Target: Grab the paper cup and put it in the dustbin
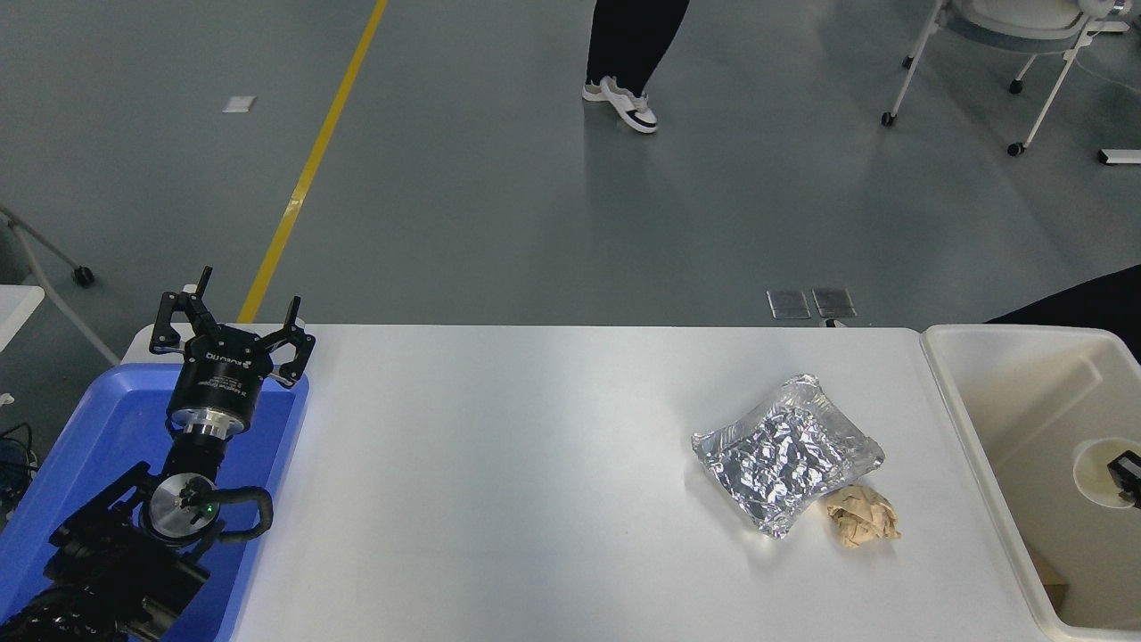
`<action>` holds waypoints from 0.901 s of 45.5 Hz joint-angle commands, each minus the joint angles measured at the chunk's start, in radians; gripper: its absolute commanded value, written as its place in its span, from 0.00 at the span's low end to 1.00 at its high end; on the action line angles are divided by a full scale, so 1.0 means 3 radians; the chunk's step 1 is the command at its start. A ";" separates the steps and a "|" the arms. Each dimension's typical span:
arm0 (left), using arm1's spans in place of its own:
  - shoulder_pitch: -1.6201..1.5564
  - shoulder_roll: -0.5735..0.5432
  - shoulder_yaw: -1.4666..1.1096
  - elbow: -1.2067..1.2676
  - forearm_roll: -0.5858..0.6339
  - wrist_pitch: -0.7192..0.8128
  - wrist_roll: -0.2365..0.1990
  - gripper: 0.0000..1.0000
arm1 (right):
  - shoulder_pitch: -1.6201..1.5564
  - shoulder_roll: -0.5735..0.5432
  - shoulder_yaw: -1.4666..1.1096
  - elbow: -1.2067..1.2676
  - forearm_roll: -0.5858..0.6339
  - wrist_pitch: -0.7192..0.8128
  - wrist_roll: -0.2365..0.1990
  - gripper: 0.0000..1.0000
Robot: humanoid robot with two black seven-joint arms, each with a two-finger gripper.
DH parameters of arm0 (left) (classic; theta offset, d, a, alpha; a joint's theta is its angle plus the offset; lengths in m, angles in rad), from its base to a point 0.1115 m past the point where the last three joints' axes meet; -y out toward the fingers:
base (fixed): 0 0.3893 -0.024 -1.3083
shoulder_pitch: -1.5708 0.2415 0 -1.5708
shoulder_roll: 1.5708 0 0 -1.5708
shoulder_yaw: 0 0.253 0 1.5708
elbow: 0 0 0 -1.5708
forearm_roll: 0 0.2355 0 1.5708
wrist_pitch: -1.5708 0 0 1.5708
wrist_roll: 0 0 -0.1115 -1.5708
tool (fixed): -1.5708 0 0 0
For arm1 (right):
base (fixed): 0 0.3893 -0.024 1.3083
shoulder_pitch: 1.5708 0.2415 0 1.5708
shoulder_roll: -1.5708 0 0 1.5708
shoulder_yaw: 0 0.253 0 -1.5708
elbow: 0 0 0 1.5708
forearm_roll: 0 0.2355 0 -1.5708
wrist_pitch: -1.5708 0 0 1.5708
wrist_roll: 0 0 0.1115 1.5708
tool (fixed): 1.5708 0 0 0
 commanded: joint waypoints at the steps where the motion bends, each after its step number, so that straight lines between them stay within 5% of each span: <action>1: 0.0000 0.0000 0.0000 0.0001 0.0000 0.0000 0.0001 1.00 | -0.0047 0.0062 0.0100 0.0022 -0.0019 0.0004 -0.0013 1.00; 7: -0.0005 0.0000 0.0000 0.0001 0.0005 -0.0005 0.0006 1.00 | 0.0172 -0.0055 0.0044 0.0399 -0.0167 0.0024 -0.0013 1.00; 13: -0.0005 0.0000 0.0005 -0.0004 0.0005 -0.0015 0.0016 1.00 | 0.0903 -0.0719 -0.0313 0.1253 -0.0714 0.0085 -0.0024 1.00; 22: -0.0005 0.0000 0.0005 -0.0004 0.0005 -0.0015 0.0016 1.00 | 0.2845 -0.0981 -0.1591 0.2220 -0.0991 0.0780 -0.0049 1.00; 29: -0.0005 0.0000 0.0005 -0.0004 0.0005 -0.0015 0.0016 1.00 | 0.4226 -0.0649 -0.2394 0.2828 -0.0879 0.1603 -0.0044 1.00; 33: -0.0005 0.0000 0.0005 0.0001 0.0005 -0.0010 0.0016 1.00 | 0.4936 -0.0242 -0.2696 0.3242 -0.0415 0.2172 -0.0044 1.00; 41: 0.0005 0.0000 0.0000 0.0001 -0.0006 0.0000 0.0001 1.00 | 0.5378 0.0664 -0.2804 0.3525 0.0481 0.2172 -0.0090 1.00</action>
